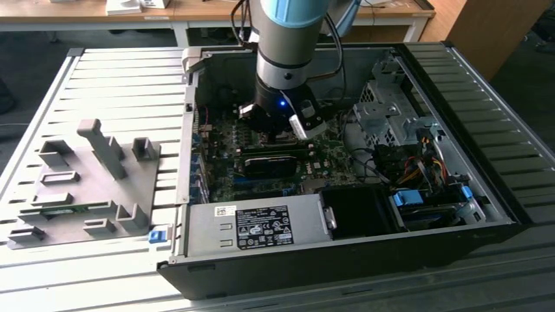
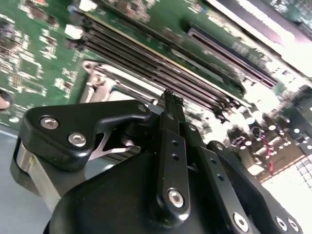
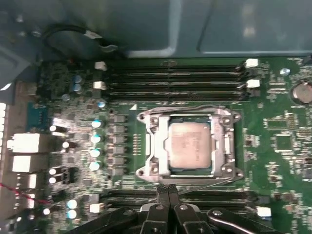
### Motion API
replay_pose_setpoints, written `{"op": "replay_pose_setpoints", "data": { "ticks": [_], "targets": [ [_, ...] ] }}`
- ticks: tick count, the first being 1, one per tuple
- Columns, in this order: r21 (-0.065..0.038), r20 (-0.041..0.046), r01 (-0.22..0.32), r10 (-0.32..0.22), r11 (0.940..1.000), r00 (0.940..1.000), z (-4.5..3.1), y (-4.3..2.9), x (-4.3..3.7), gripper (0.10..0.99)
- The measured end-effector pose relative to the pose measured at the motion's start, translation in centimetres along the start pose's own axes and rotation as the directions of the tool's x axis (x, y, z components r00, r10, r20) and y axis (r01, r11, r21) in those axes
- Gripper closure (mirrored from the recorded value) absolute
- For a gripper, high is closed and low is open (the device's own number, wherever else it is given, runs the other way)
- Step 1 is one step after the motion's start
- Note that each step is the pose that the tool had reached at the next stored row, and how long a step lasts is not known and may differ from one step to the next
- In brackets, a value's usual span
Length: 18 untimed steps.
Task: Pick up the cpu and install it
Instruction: 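Install the second cpu locking lever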
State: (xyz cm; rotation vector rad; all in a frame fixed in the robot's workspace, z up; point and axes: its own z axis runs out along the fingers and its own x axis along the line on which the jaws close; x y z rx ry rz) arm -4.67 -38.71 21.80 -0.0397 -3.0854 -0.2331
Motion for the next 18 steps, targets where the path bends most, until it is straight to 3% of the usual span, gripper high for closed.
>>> {"op": "replay_pose_setpoints", "data": {
  "ticks": [2, 10, 18],
  "targets": [
    [-0.001, 0.0, 0.0, 0.0, 1.0, 1.0, 0.1, -0.04, 0.34, 0.98],
    [-0.009, -0.0003, 0.0, 0.0, 1.0, 1.0, 0.99, -0.22, 0.41, 0.98],
    [-0.045, -0.0013, 0.002, -0.002, 0.999, 1.0, 0.93, -0.95, 1.05, 0.98]
  ]
}}
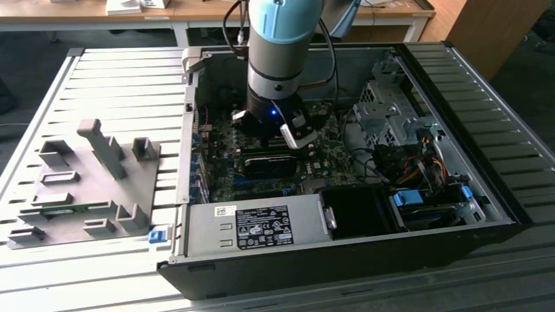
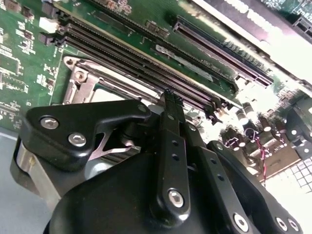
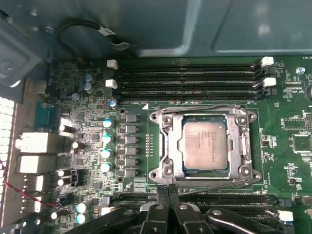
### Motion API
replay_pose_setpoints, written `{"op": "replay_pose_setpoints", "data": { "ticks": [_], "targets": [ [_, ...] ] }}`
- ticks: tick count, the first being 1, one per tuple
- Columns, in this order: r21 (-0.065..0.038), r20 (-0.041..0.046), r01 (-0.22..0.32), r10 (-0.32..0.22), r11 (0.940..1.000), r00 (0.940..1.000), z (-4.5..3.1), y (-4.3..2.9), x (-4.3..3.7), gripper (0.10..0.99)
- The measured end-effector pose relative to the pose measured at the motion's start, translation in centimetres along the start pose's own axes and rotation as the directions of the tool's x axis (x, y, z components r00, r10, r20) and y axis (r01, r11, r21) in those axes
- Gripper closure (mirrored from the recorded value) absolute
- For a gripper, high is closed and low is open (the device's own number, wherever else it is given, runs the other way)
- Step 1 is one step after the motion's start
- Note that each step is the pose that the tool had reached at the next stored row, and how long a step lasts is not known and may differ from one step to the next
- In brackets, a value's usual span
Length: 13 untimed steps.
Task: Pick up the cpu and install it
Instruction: 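Install the second cpu locking lever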
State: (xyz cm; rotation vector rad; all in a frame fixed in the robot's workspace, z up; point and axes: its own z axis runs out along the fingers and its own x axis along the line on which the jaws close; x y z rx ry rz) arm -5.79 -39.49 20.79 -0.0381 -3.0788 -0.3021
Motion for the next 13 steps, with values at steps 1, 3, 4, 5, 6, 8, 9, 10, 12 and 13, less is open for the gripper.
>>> {"op": "replay_pose_setpoints", "data": {
  "ticks": [1, 3, 4, 5, 6, 8, 9, 10, 12, 13],
  "targets": [
    [-0.003, -0.0001, 0.0, 0.0, 1.0, 1.0, -0.01, -0.09, 0.02, 0.98],
    [-0.009, -0.0003, 0.0, 0.0, 1.0, 1.0, -0.02, -0.18, 0.03, 0.98],
    [-0.014, -0.0004, 0.0, 0.0, 0.9999, 1.0, 0.0, -0.2, 0.04, 0.98],
    [-0.019, -0.0005, 0.001, -0.001, 0.9998, 1.0, 0.02, -0.22, 0.08, 0.98],
    [-0.025, -0.0007, 0.001, -0.001, 0.9997, 1.0, 0.07, -0.28, 0.14, 0.98],
    [-0.035, -0.0009, 0.001, -0.002, 0.9994, 1.0, 0.21, -0.41, 0.2, 0.98],
    [-0.042, -0.0011, 0.002, -0.002, 0.9991, 1.0, 0.28, -0.46, 0.23, 0.98],
    [-0.049, -0.0013, 0.002, -0.002, 0.9988, 1.0, 0.36, -0.49, 0.26, 0.98],
    [-0.06, -0.0017, 0.003, -0.003, 0.9982, 1.0, 0.54, -0.54, 0.34, 0.98],
    [-0.062, -0.0016, 0.003, -0.003, 0.9981, 1.0, 0.67, -0.55, 0.33, 0.98]
  ]
}}
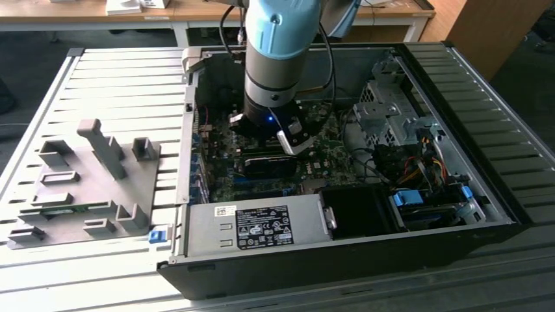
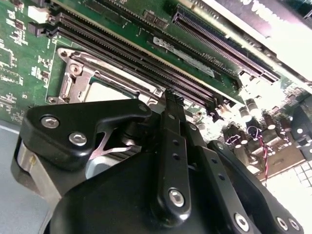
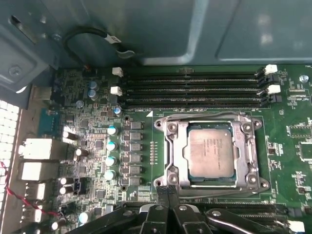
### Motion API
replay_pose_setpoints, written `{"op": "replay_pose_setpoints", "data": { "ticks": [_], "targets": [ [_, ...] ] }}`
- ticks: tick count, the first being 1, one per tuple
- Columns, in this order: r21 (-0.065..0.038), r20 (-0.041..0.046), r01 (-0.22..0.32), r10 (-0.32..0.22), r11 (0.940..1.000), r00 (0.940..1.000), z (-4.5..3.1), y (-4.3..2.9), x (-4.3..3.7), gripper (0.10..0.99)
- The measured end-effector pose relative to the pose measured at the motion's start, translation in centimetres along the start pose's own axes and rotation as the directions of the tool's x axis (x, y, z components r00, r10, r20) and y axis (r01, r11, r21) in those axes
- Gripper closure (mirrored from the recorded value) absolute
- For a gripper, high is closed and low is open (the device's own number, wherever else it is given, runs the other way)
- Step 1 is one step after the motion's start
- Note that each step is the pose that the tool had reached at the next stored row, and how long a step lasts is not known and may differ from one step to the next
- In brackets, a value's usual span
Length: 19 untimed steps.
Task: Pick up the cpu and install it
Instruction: 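Install the second cpu locking lever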
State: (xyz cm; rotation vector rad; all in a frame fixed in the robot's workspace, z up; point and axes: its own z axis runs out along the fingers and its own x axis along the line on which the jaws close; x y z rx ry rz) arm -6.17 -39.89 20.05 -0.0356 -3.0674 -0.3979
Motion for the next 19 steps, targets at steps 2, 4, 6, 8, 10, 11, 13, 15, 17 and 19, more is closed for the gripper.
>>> {"op": "replay_pose_setpoints", "data": {
  "ticks": [2, 4, 6, 8, 10, 11, 13, 15, 17, 19],
  "targets": [
    [-0.002, -0.0002, 0.0, 0.0, 1.0, 1.0, 0.22, -0.07, 0.01, 0.98],
    [-0.004, -0.0003, 0.0, 0.0, 1.0, 1.0, 0.4, -0.12, 0.02, 0.98],
    [-0.007, -0.0003, 0.0, 0.0, 1.0, 1.0, 0.5, -0.15, 0.08, 0.98],
    [-0.009, -0.0004, 0.0, 0.0, 1.0, 1.0, 0.56, -0.16, 0.19, 0.98],
    [-0.013, -0.0004, 0.0, 0.0, 0.9999, 1.0, 0.59, -0.17, 0.27, 0.98],
    [-0.014, -0.0005, 0.001, -0.001, 0.9999, 1.0, 0.6, -0.17, 0.3, 0.98],
    [-0.018, -0.0006, 0.001, -0.001, 0.9998, 1.0, 0.62, -0.18, 0.32, 0.98],
    [-0.023, -0.0006, 0.001, -0.001, 0.9997, 1.0, 0.64, -0.19, 0.35, 0.98],
    [-0.027, -0.0007, 0.001, -0.001, 0.9996, 1.0, 0.67, -0.19, 0.42, 0.98],
    [-0.033, -0.0009, 0.001, -0.002, 0.9995, 1.0, 0.7, -0.2, 0.46, 0.98]
  ]
}}
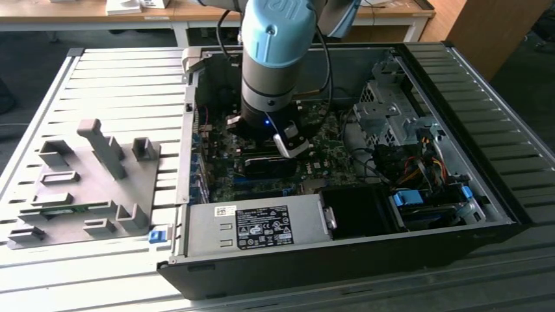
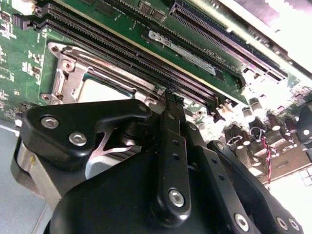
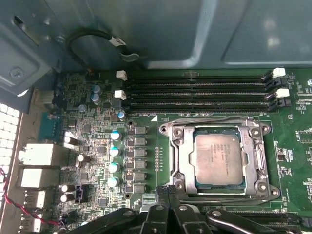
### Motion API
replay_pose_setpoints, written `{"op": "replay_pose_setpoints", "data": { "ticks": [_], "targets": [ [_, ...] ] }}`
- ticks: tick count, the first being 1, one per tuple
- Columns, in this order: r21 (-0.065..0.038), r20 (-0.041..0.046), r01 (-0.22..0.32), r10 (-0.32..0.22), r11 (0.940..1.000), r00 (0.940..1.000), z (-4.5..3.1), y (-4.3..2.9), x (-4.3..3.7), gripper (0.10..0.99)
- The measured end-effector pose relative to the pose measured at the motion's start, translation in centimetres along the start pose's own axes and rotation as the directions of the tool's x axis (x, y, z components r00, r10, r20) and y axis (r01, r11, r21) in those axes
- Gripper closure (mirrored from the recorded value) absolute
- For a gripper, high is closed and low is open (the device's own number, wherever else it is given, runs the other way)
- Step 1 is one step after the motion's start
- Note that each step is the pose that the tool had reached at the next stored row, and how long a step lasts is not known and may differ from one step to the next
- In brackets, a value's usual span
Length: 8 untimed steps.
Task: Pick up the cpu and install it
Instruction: 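Install the second cpu locking lever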
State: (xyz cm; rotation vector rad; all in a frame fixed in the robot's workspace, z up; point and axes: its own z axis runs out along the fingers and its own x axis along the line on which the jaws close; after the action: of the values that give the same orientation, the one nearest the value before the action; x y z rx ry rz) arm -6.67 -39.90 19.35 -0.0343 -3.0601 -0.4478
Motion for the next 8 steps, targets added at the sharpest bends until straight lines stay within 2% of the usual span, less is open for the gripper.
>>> {"op": "replay_pose_setpoints", "data": {
  "ticks": [4, 8],
  "targets": [
    [-0.01, -0.0002, 0.0, 0.0, 1.0, 1.0, 0.09, -0.01, 0.05, 0.98],
    [-0.013, -0.0003, 0.001, -0.001, 0.9999, 1.0, 0.23, 0.11, 0.07, 0.98]
  ]
}}
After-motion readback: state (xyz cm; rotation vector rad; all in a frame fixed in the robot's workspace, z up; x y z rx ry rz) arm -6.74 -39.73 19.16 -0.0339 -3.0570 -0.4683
